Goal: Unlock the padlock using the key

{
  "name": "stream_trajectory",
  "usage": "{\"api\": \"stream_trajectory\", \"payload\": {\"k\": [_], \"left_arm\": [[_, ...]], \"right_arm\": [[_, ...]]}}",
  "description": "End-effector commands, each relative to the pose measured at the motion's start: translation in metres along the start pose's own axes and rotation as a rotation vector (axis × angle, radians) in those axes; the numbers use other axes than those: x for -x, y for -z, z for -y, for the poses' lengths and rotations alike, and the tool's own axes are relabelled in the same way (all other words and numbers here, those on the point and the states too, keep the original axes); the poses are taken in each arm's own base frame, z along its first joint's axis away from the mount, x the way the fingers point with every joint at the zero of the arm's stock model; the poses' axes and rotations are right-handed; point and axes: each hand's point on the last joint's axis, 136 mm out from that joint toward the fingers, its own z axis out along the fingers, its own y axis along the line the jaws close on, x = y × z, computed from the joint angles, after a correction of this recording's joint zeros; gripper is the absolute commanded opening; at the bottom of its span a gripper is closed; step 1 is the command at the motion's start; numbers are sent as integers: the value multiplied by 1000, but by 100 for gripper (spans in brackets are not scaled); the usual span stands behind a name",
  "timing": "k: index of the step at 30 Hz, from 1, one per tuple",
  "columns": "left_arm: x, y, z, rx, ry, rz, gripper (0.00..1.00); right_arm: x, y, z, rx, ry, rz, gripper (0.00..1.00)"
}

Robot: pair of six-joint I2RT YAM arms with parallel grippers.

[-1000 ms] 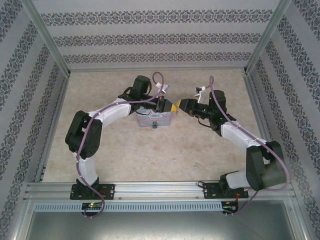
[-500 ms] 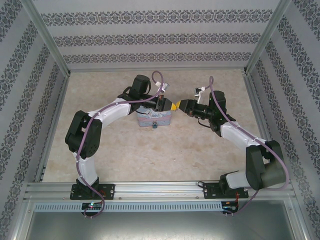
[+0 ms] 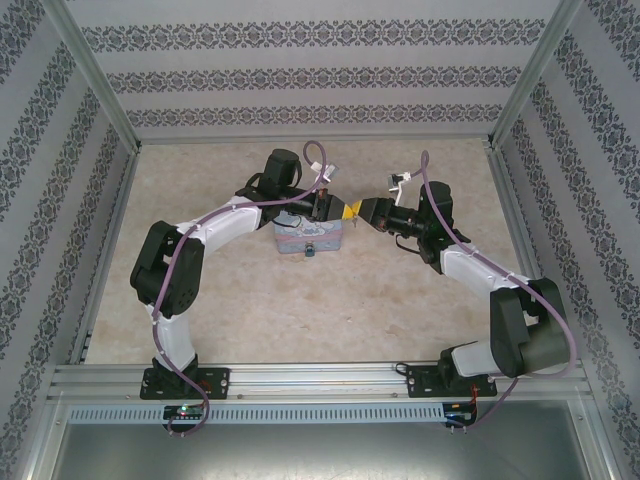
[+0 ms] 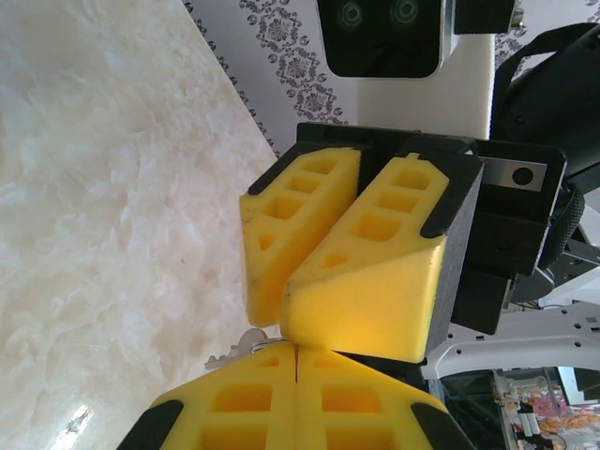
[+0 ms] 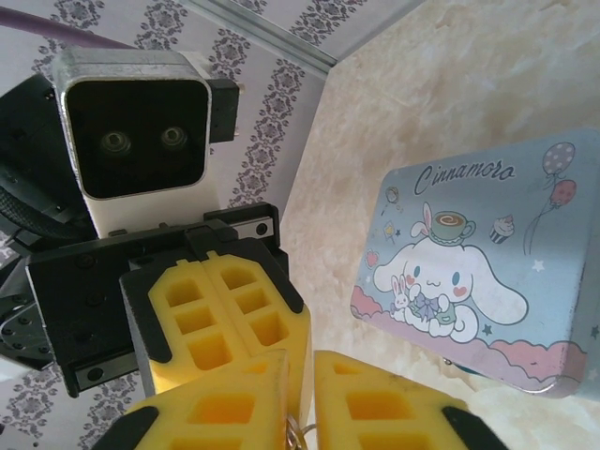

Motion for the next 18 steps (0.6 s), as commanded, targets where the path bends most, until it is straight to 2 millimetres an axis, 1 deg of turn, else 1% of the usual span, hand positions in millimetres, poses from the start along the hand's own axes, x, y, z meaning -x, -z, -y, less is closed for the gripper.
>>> {"api": "stream_trajectory", "payload": {"k": [1,3,5,7,10,12,13,14,15,18], "left_arm": [[12,4,4,-26,-59,36,0],[12,4,4,-24,-59,38,0],[13,4,3,-22,-62,43,0],[14,5,3,-23,-63,47,0],[14,4,3,-23,-62,51,0],[15,4,3,-22,-64,54,0],[15,4,3,-23,-63,53,0],[15,4,3,-23,-62,53,0],[14,4,3,-23,-61,52,0],[15,5,4,-24,-64,53,0]], "right_arm": [[-12,-1,3,22,-9,-39,12],[-12,-1,3,23,-9,-40,8],[-14,-1,3,24,-11,-43,7],[-14,0,4,22,-13,-42,3],[-13,1,4,22,-14,-40,0],[-14,2,4,23,-14,-40,0],[-14,2,5,22,-16,-40,7],[-13,2,6,17,-20,-37,18],[-13,2,7,14,-22,-34,21],[-13,3,9,13,-28,-33,21]]}}
